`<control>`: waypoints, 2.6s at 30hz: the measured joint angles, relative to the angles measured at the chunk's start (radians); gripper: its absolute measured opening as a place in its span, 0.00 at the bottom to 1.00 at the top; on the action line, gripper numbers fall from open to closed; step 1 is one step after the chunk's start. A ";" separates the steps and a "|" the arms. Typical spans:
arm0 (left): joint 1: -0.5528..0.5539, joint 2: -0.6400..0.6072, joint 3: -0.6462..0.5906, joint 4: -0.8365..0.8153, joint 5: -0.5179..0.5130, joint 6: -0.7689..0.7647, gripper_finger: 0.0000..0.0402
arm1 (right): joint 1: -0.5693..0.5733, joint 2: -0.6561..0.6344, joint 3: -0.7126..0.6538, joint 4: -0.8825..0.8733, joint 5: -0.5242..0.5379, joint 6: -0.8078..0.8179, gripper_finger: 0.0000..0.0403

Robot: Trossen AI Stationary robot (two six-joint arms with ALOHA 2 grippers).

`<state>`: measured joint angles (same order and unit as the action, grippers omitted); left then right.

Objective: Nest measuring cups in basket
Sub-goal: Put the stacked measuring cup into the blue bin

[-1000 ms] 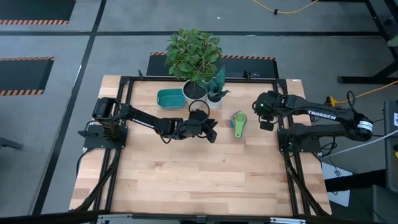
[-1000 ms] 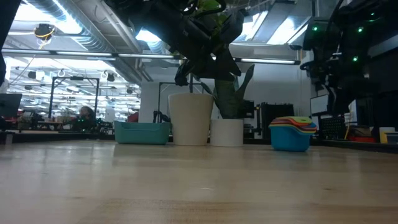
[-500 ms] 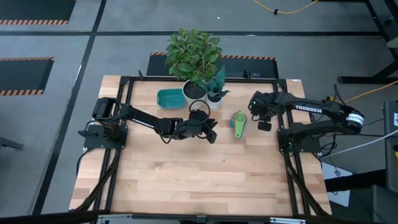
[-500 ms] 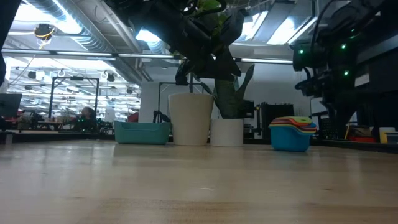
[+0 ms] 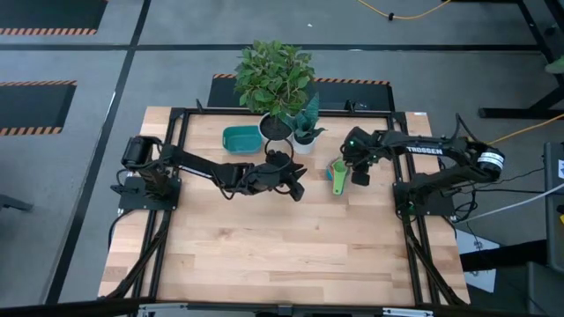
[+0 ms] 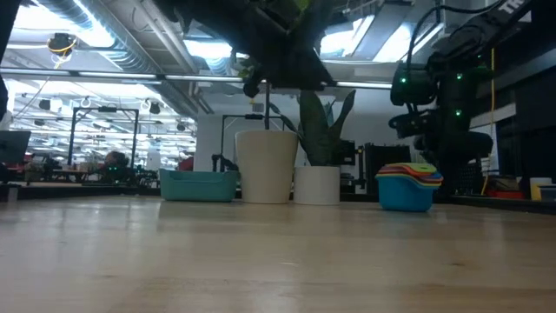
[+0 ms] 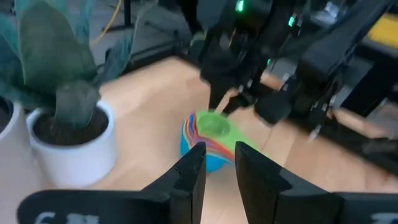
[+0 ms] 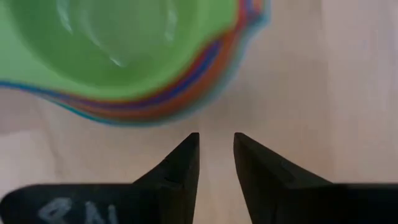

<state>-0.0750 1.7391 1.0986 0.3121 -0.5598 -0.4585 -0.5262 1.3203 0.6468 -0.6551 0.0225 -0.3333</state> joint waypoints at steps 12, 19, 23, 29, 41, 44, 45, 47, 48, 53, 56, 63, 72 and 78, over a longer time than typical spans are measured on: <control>-0.003 -0.087 -0.001 -0.122 0.001 0.000 0.20 | 0.041 0.119 0.000 0.130 -0.078 0.015 0.26; -0.010 -0.101 -0.002 -0.180 -0.001 0.000 0.20 | 0.083 0.175 0.000 0.241 -0.077 0.018 0.26; -0.014 -0.100 -0.002 -0.206 0.000 -0.001 0.20 | 0.110 0.183 0.000 0.285 -0.069 0.050 0.26; -0.014 -0.099 -0.002 -0.235 -0.001 -0.002 0.20 | 0.154 0.184 0.000 0.346 -0.084 0.071 0.26; -0.014 -0.099 -0.001 -0.280 0.000 -0.003 0.20 | 0.257 0.184 0.000 0.478 -0.112 0.233 0.26; -0.014 -0.098 -0.001 -0.279 0.000 -0.003 0.20 | 0.279 0.184 0.000 0.494 -0.125 0.255 0.26; -0.014 -0.098 -0.001 -0.279 0.000 -0.003 0.20 | 0.285 0.184 0.000 0.501 -0.125 0.256 0.26; -0.014 -0.098 -0.001 -0.279 0.000 -0.003 0.20 | 0.297 0.184 0.000 0.528 -0.124 0.256 0.26; -0.014 -0.098 -0.001 -0.279 0.000 -0.003 0.20 | 0.301 0.184 0.000 0.540 -0.123 0.255 0.26; -0.014 -0.098 -0.001 -0.279 0.000 -0.004 0.20 | 0.308 0.226 0.000 0.621 -0.122 0.263 0.26; -0.014 -0.098 -0.001 -0.279 0.000 -0.004 0.20 | 0.308 0.270 0.000 0.661 -0.122 0.277 0.26; -0.014 -0.098 -0.001 -0.279 0.000 -0.004 0.20 | 0.319 0.370 0.001 0.784 -0.169 0.333 0.26; -0.014 -0.098 -0.001 -0.279 0.000 -0.004 0.20 | 0.368 0.409 0.020 0.892 -0.193 0.358 0.26; -0.013 -0.098 0.000 -0.279 0.000 -0.004 0.20 | 0.389 0.408 0.068 0.899 -0.185 0.355 0.26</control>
<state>-0.0883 1.6409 1.0981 0.0334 -0.5598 -0.4629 -0.1376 1.7283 0.7149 0.2443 -0.1627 0.0215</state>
